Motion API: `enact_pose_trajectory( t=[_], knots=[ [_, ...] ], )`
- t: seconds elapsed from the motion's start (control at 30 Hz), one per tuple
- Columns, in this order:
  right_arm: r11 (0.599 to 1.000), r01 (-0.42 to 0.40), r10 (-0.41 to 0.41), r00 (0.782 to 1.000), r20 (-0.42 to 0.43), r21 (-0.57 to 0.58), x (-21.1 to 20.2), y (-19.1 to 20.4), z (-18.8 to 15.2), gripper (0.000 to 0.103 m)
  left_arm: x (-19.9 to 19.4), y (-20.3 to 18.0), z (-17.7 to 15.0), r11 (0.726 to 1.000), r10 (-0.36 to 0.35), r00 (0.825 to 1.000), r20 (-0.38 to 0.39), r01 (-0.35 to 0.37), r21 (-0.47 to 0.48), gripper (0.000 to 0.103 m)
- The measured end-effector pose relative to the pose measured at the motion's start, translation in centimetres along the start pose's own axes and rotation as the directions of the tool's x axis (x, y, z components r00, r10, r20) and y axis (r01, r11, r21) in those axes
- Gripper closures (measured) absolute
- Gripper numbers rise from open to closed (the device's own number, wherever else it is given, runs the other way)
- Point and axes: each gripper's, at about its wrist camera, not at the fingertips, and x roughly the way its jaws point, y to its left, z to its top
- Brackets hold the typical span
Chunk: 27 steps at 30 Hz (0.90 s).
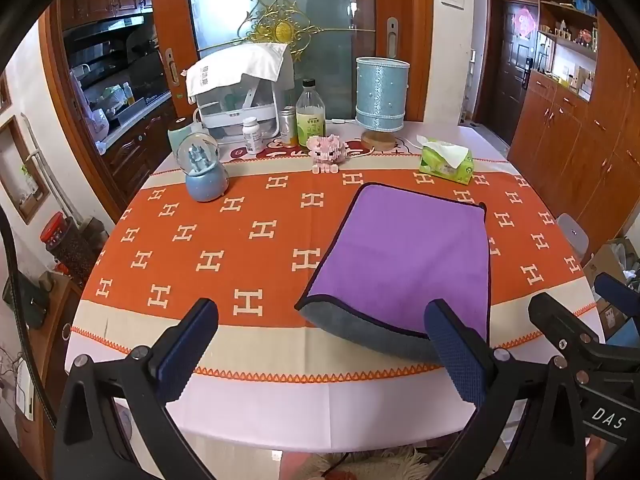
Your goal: Fold towel
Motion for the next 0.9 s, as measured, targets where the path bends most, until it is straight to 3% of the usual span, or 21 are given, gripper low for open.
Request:
enact_pose_trajectory(
  t=[0.9],
  knots=[
    [1.0, 0.005, -0.005, 1.0, 0.0, -0.003, 0.13, -0.19, 0.05, 0.0, 0.36, -0.21, 0.17, 1.0, -0.015, 0.999, -0.029, 0.015, -0.003, 0.001]
  ],
)
